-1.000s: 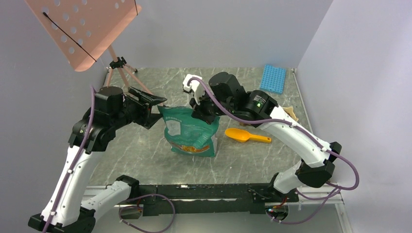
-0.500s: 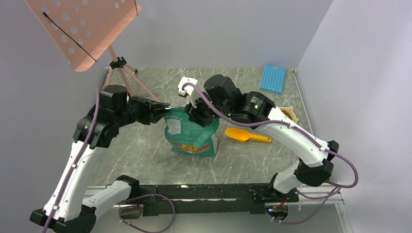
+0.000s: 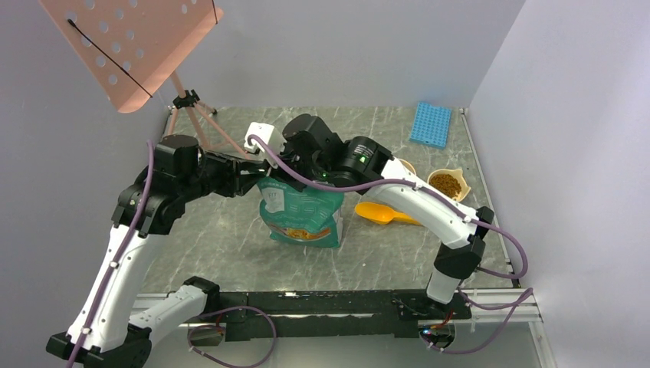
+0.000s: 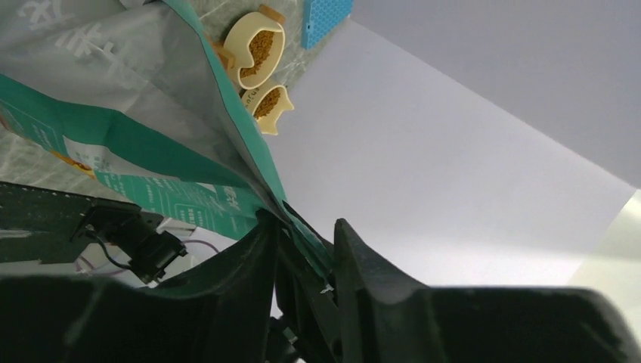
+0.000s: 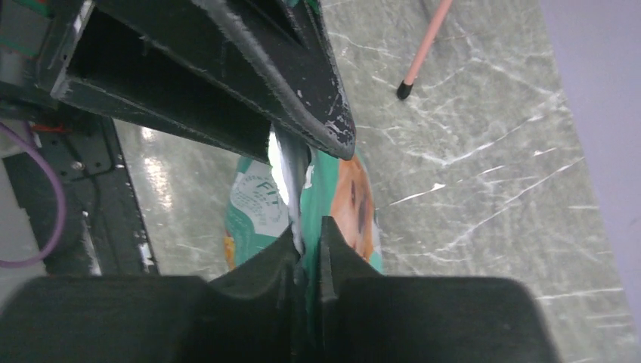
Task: Serve the pet food
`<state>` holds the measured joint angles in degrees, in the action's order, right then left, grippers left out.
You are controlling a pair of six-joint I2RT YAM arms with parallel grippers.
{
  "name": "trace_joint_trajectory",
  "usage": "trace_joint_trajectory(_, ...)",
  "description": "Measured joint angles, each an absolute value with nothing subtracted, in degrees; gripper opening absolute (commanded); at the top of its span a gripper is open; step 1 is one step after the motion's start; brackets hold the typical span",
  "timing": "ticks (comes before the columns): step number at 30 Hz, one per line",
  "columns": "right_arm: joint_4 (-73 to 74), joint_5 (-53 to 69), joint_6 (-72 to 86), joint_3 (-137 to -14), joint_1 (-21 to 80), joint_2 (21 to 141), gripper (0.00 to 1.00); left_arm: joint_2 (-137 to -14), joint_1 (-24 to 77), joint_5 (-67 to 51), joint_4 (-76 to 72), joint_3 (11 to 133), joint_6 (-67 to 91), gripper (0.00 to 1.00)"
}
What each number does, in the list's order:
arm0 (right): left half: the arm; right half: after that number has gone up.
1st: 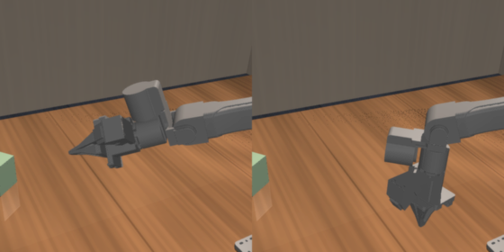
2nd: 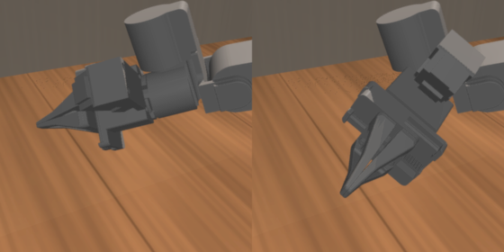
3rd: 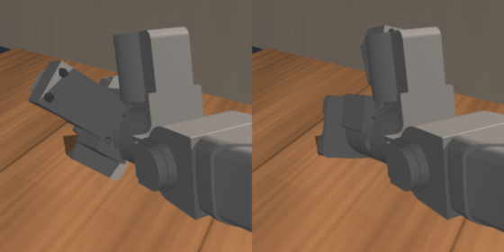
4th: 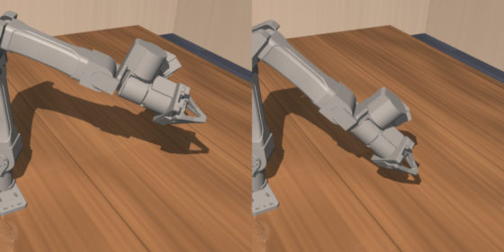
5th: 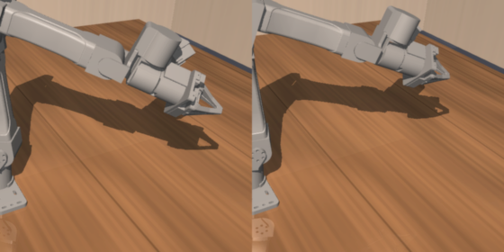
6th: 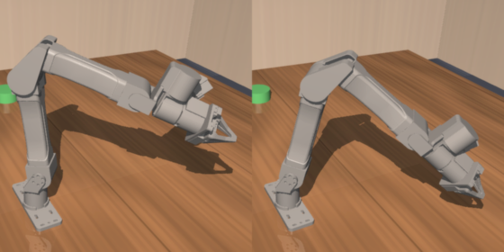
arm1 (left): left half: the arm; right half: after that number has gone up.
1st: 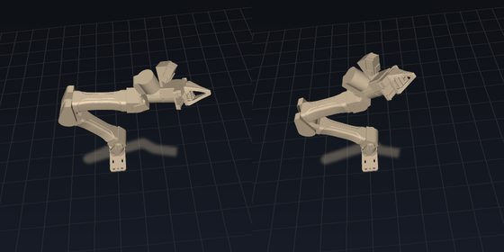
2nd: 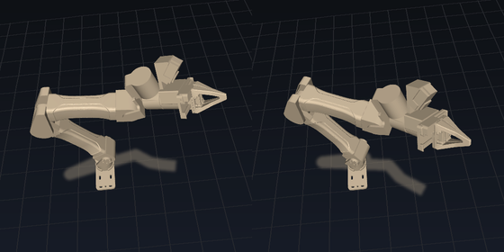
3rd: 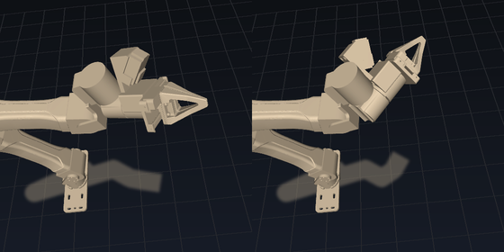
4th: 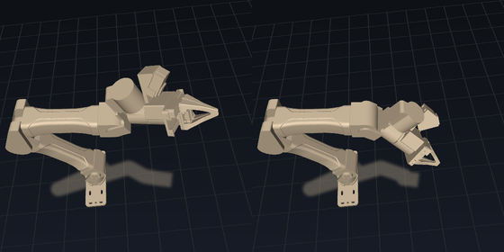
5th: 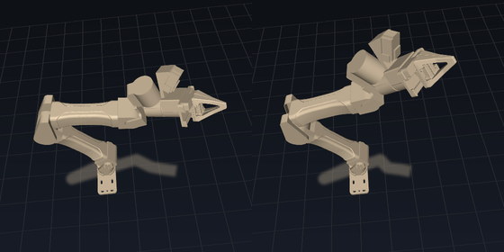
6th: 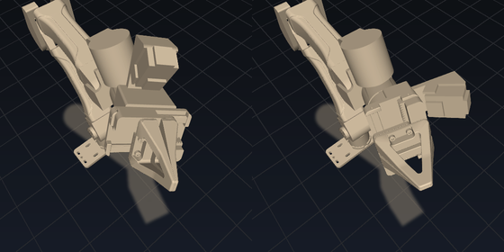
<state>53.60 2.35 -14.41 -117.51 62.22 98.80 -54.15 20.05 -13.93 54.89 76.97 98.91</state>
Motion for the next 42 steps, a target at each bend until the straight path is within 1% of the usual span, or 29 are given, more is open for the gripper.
trace_joint_trajectory(1, 53.65, 1.83, -14.83, -118.08, 62.37, 99.20, 0.00, -54.15, 20.05, -13.67, 54.92, 76.99, 98.91, 0.47)
trace_joint_trajectory(3, 54.15, 0.56, -15.35, -118.54, 62.89, 99.35, 0.00, -54.15, 20.05, -13.61, 55.20, 76.99, 99.48, 0.48)
trace_joint_trajectory(7, 54.39, -3.40, -16.38, -118.45, 65.43, 99.35, 0.00, -54.70, 20.05, -13.72, 55.57, 77.14, 99.96, 0.43)
trace_joint_trajectory(10, 53.60, -6.87, -17.43, -117.30, 67.02, 99.20, 0.00, -55.42, 20.05, -13.80, 56.01, 77.34, 100.14, 0.23)
trace_joint_trajectory(11, 53.43, -7.60, -17.52, -117.12, 67.26, 99.20, 0.00, -55.68, 20.05, -13.91, 56.21, 77.34, 100.25, 0.20)
trace_joint_trajectory(12, 53.34, -8.51, -17.63, -116.99, 67.42, 99.20, 0.06, -55.79, 20.05, -14.00, 56.38, 77.34, 100.25, 0.17)
trace_joint_trajectory(14, 53.23, -9.87, -17.52, -116.99, 67.46, 99.20, 0.23, -55.96, 20.05, -14.15, 56.60, 77.34, 100.18, 0.11)
trace_joint_trajectory(15, 53.23, -10.52, -17.47, -116.97, 67.46, 99.15, 0.28, -55.94, 20.05, -14.13, 56.60, 77.34, 100.25, 0.08)
trace_joint_trajectory(16, 53.17, -11.07, -17.50, -116.75, 67.57, 99.00, 0.29, -55.83, 20.08, -14.09, 56.53, 77.34, 100.33, 0.06)
trace_joint_trajectory(18, 53.01, -11.99, -17.54, -115.35, 67.83, 98.04, 0.27, -55.57, 20.08, -13.89, 56.53, 77.21, 100.40, 0.01)
trace_joint_trajectory(19, 52.97, -12.34, -17.56, -114.19, 67.85, 97.23, 0.20, -55.31, 20.08, -13.80, 56.51, 77.06, 100.40, 0.00)
trace_joint_trajectory(20, 52.99, -12.71, -17.56, -113.19, 67.85, 96.49, 0.02, -55.18, 20.08, -13.76, 56.62, 77.06, 100.42, 0.00)
trace_joint_trajectory(22, 52.95, -13.28, -17.89, -111.79, 67.81, 95.18, 0.00, -54.94, 20.14, -13.72, 57.01, 77.06, 100.40, 0.00)
trace_joint_trajectory(23, 52.58, -13.34, -17.52, -111.24, 67.81, 94.63, 0.00, -54.89, 20.23, -13.85, 56.99, 77.06, 100.42, 0.03)
trace_joint_trajectory(26, 52.21, -13.28, -17.37, -110.50, 67.77, 94.02, 0.00, -54.92, 20.45, -14.15, 56.88, 77.06, 100.38, 0.34)
trace_joint_trajectory(27, 52.25, -13.28, -17.30, -110.50, 67.75, 94.00, 0.00, -54.98, 20.45, -14.20, 56.84, 77.06, 100.57, 0.41)
trace_joint_trajectory(28, 52.31, -13.28, -17.12, -110.50, 67.70, 93.91, 0.00, -55.05, 20.45, -14.20, 56.69, 77.08, 100.44, 0.45)
trace_joint_trajectory(29, 52.45, -13.23, -16.95, -110.50, 67.68, 93.80, 0.00, -55.35, 20.56, -14.02, 56.64, 77.21, 100.95, 0.46)
trace_joint_trajectory(30, 52.56, -13.19, -16.91, -110.50, 67.64, 93.73, 0.02, -55.53, 20.84, -14.04, 56.64, 77.38, 100.97, 0.44)
trace_joint_trajectory(31, 52.77, -13.17, -16.78, -110.65, 67.64, 93.73, 0.11, -55.94, 21.34, -14.04, 56.64, 77.60, 101.25, 0.38)
trace_joint_trajectory(32, 53.08, -13.15, -16.64, -110.89, 67.59, 93.76, 0.17, -56.29, 21.87, -14.06, 56.42, 77.71, 101.49, 0.32)
trace_joint_trajectory(33, 53.54, -13.17, -16.38, -111.18, 67.59, 93.76, 0.20, -56.80, 22.52, -14.09, 56.01, 77.71, 101.56, 0.27)
trace_joint_trajectory(34, 54.04, -13.23, -16.23, -111.61, 67.59, 93.76, 0.22, -57.12, 22.92, -14.11, 55.68, 77.71, 101.78, 0.22)
trace_joint_trajectory(36, 54.39, -13.54, -16.10, -112.60, 67.57, 93.73, 0.23, -57.60, 23.33, -13.96, 55.22, 77.71, 101.82, 0.06)
trace_joint_trajectory(37, 54.39, -13.72, -16.10, -112.77, 67.53, 93.65, 0.23, -57.67, 23.35, -13.74, 55.18, 77.71, 101.91, 0.00)
trace_joint_trajectory(42, 54.89, -14.57, -16.08, -110.45, 66.35, 90.96, 0.22, -57.43, 23.38, -12.10, 55.83, 77.93, 101.67, 0.00)
